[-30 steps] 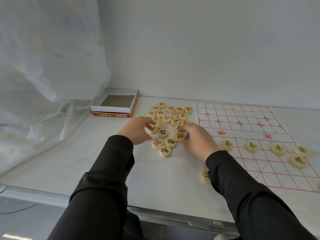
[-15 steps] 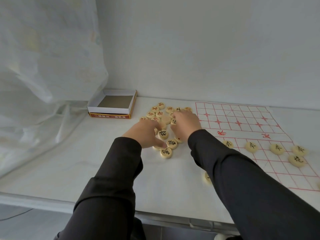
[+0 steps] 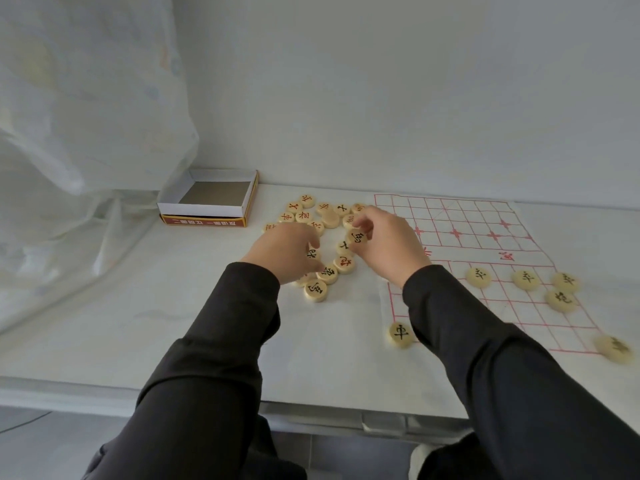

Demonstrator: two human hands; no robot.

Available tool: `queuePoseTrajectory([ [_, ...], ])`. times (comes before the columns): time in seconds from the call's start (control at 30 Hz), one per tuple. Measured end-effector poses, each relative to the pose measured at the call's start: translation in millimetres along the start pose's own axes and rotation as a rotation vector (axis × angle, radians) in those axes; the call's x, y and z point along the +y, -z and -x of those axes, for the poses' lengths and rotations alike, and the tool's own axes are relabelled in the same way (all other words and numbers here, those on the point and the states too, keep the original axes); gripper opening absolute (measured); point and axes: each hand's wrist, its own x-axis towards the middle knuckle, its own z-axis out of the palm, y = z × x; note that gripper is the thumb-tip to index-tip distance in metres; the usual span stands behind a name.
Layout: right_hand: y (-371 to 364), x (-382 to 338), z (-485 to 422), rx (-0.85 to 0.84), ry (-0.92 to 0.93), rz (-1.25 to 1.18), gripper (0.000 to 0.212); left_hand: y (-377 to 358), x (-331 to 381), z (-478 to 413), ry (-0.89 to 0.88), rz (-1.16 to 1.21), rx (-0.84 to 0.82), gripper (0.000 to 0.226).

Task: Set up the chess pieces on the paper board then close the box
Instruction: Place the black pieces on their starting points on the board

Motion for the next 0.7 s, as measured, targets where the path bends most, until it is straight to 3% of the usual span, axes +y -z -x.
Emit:
queuePoseTrajectory([
  [0.3,40,29,62,-0.04,-0.099,-0.08,0.027,-24,40,17,-0.194,-0.046,0.016,0.029],
  [0.7,60,45,87,-0.4,-0.057,0.163,0.023,-28,49,19,-0.299,-0.04,0.075,0.024],
])
